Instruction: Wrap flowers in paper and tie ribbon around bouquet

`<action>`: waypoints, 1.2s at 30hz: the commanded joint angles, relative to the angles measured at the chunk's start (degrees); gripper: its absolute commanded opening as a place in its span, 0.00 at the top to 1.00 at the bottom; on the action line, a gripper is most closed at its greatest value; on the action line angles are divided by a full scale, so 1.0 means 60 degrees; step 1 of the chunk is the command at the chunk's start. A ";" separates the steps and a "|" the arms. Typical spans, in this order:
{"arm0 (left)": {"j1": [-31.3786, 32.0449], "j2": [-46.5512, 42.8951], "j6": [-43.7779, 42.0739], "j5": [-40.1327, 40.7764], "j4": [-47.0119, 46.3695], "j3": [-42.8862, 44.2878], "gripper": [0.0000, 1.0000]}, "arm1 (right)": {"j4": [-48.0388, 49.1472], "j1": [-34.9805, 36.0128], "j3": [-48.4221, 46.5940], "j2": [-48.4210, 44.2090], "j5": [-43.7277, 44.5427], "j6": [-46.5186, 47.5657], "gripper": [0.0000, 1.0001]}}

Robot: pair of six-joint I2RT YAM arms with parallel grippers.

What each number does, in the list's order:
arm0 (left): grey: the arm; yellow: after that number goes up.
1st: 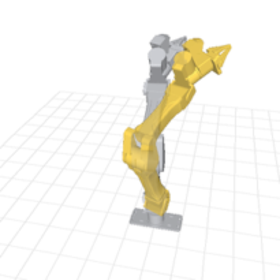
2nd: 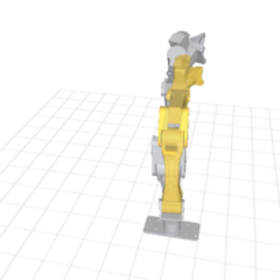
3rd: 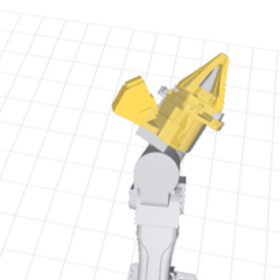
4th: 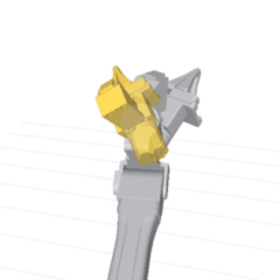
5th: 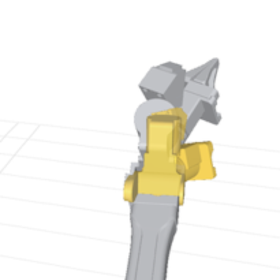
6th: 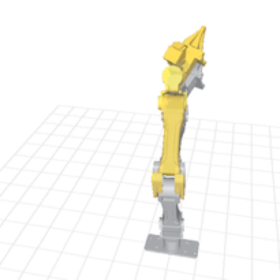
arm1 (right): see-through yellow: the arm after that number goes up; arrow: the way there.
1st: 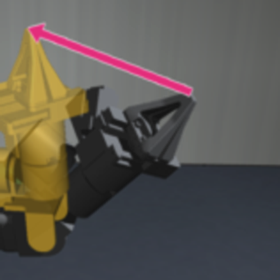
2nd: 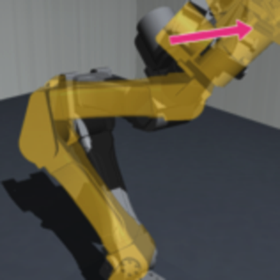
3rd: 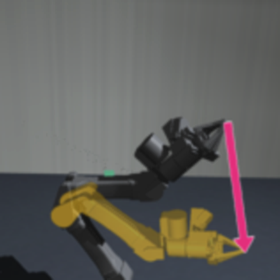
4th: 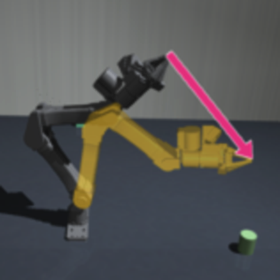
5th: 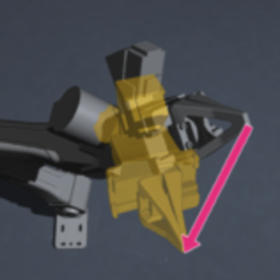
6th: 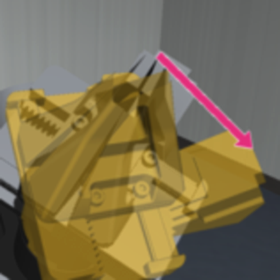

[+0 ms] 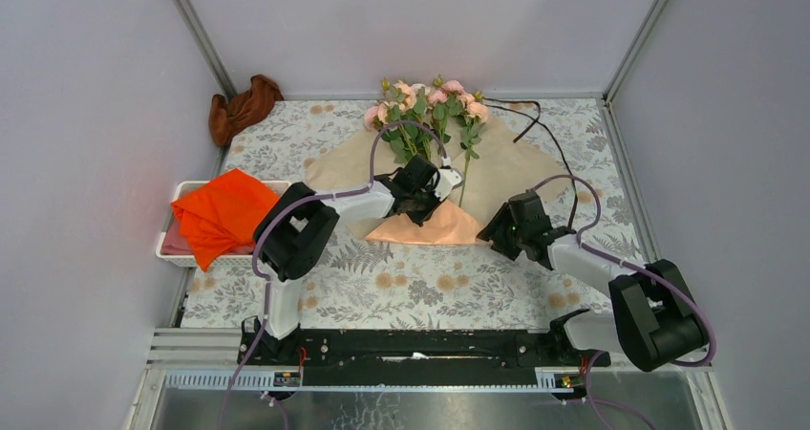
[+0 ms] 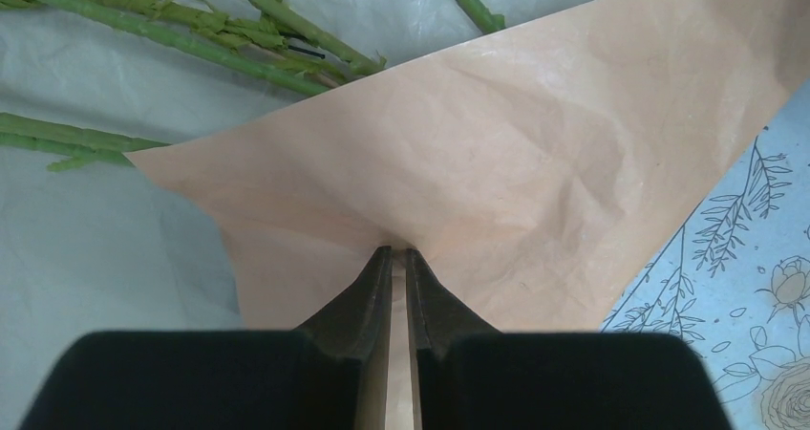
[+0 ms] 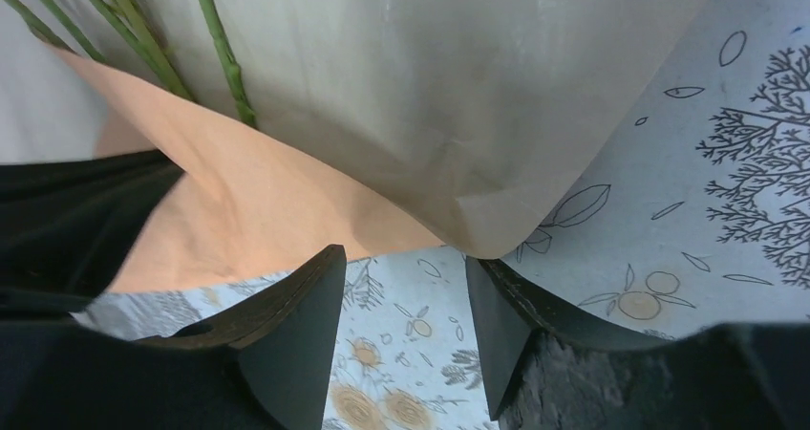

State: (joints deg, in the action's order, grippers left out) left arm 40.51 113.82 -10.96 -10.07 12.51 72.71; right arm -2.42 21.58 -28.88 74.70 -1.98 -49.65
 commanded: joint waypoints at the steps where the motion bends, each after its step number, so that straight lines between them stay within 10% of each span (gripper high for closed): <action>1: -0.0023 -0.0106 0.0100 0.0003 -0.0218 -0.0245 0.85 | 0.0570 -0.0023 0.0959 0.0261 0.1277 -0.1724 0.41; 19: 0.1642 -0.0277 -0.0379 -0.0325 0.1695 0.1817 0.71 | 0.1171 -0.0027 0.0900 0.0084 0.1917 -0.0154 0.89; 36: 0.1640 0.1262 -0.0085 0.0617 0.0751 0.1910 0.71 | 0.1391 -0.0023 0.1168 -0.1069 0.1678 0.0179 0.82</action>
State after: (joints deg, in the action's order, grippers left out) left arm 50.41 120.77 -12.14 -7.42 20.34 85.65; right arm 3.97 21.58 -22.98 70.61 8.29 -49.47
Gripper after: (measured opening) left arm 0.287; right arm 0.121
